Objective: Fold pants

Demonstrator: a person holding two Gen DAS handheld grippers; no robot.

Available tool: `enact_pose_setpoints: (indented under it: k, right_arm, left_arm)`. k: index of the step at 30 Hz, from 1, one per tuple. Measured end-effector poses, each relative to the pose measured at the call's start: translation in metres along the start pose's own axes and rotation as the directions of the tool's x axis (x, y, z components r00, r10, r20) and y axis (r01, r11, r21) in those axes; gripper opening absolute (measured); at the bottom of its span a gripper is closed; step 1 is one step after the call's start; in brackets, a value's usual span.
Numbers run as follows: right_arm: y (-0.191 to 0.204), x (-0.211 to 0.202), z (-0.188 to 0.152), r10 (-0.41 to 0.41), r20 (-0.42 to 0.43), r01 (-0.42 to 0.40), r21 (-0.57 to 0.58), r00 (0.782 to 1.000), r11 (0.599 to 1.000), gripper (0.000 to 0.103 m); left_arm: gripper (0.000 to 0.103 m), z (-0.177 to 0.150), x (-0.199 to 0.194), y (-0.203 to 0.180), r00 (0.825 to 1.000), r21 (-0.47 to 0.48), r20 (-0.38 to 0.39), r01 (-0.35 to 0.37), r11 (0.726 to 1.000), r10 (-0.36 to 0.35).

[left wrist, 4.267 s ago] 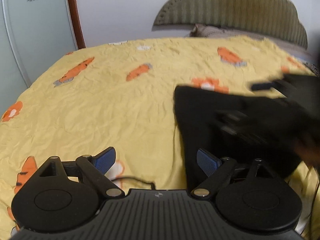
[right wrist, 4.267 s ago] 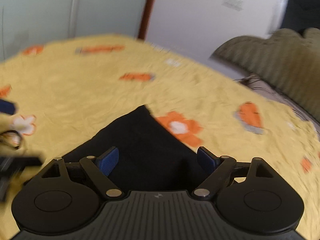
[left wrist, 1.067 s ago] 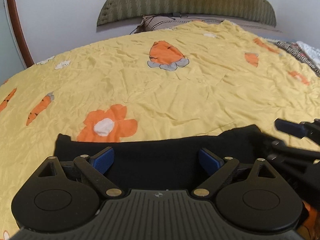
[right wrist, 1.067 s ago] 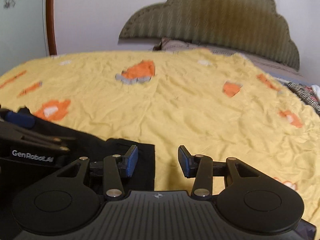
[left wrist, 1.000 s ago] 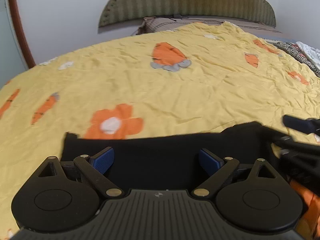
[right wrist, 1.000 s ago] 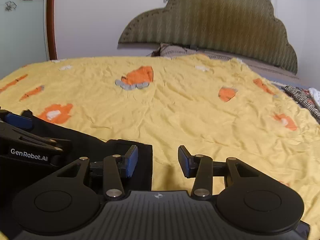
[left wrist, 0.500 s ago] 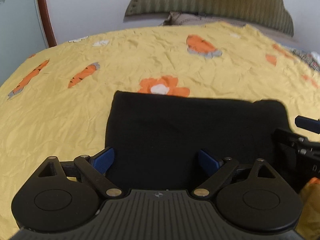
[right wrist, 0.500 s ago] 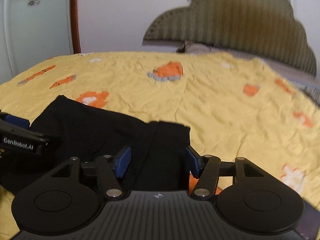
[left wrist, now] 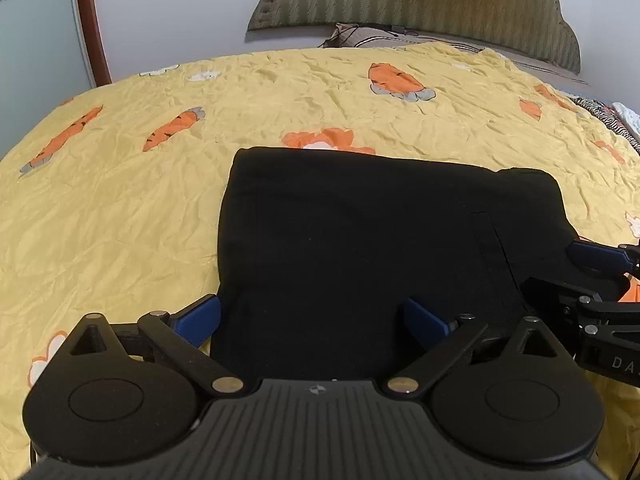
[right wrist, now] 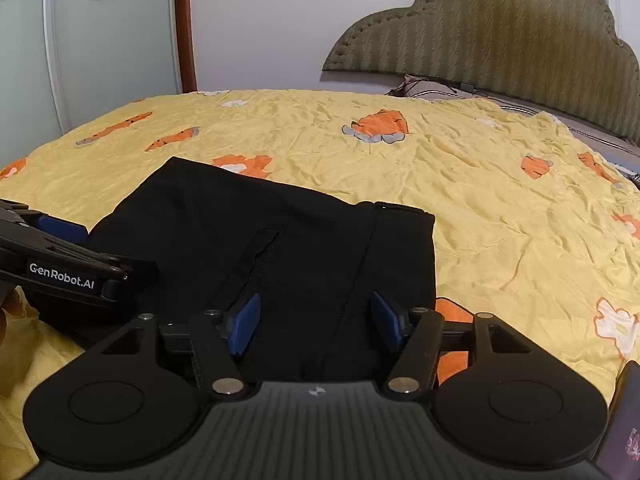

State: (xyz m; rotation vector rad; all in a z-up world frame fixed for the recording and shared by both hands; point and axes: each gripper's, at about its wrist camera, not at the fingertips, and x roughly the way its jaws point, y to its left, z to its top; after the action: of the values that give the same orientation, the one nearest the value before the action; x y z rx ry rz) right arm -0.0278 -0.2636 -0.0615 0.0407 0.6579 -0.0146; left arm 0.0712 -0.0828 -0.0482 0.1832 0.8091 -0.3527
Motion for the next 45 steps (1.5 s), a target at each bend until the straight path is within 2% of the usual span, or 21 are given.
enact_pose_setpoints:
  k: [11, 23, 28, 31, 35, 38, 41, 45]
  right_arm:
    - [0.001, -0.005, -0.009, -0.021, 0.023, 0.022, -0.008, 0.999, 1.000, 0.065]
    - [-0.002, -0.007, -0.018, -0.059, 0.029, 0.059, 0.013, 0.998, 0.998, 0.081]
    - [-0.005, -0.010, -0.018, -0.064, 0.013, 0.063, 0.029, 0.998, 0.998, 0.083]
    - [0.000, -0.016, -0.015, -0.102, 0.018, 0.102, 0.007, 0.995, 0.995, 0.083]
    - [0.018, -0.030, -0.011, -0.156, 0.086, 0.164, -0.089, 0.984, 0.982, 0.083]
    - [0.029, -0.038, -0.006, -0.136, 0.125, 0.152, -0.134, 0.983, 0.979, 0.083]
    - [0.040, -0.040, 0.001, -0.076, 0.134, 0.096, -0.148, 0.988, 0.984, 0.083]
    - [0.056, -0.031, 0.006, 0.032, 0.109, -0.015, -0.154, 0.993, 0.988, 0.083]
  left_arm:
    - [0.103, -0.009, -0.002, 0.011, 1.000, -0.062, -0.007, 0.030, 0.998, -0.031]
    - [0.103, -0.017, -0.010, 0.017, 0.999, -0.074, -0.003, 0.036, 0.997, -0.036]
    - [0.103, -0.022, -0.017, 0.021, 0.999, -0.071, -0.003, 0.038, 0.997, -0.038]
    - [0.103, -0.025, -0.027, 0.027, 1.000, -0.062, -0.001, 0.027, 0.998, -0.027]
    - [0.103, -0.027, -0.042, 0.040, 1.000, -0.073, 0.014, -0.009, 0.997, 0.010]
    - [0.102, -0.027, -0.052, 0.051, 0.996, -0.081, 0.035, -0.074, 0.994, 0.077]
    - [0.102, -0.024, -0.054, 0.061, 0.993, -0.100, 0.045, -0.105, 0.989, 0.110]
    - [0.103, -0.025, -0.042, 0.065, 0.992, -0.083, -0.019, -0.122, 0.989, 0.121]
